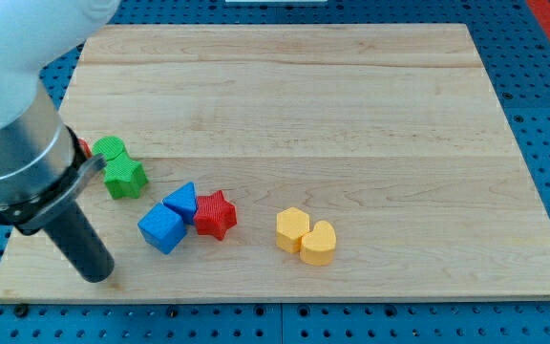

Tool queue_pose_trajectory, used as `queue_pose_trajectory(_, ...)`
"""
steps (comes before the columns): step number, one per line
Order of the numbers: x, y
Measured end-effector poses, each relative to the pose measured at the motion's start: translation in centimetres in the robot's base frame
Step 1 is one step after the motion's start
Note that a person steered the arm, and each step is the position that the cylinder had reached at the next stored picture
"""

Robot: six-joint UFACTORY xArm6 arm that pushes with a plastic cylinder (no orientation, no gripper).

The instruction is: Move the green blocks along with the red circle to the top right of the blue triangle

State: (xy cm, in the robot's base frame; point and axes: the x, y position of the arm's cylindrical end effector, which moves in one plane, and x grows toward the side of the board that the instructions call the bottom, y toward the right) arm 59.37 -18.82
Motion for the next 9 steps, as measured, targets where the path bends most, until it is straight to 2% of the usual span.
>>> queue_pose_trajectory(1,0.0,-1.1)
queue_pose_trajectory(5,-9.2,-0.6)
queue_pose_trajectory(7,-11.1,2.9)
queue_pose_trajectory(8,-13.0,2.7)
queue_pose_trajectory(9,-11.7,2.8)
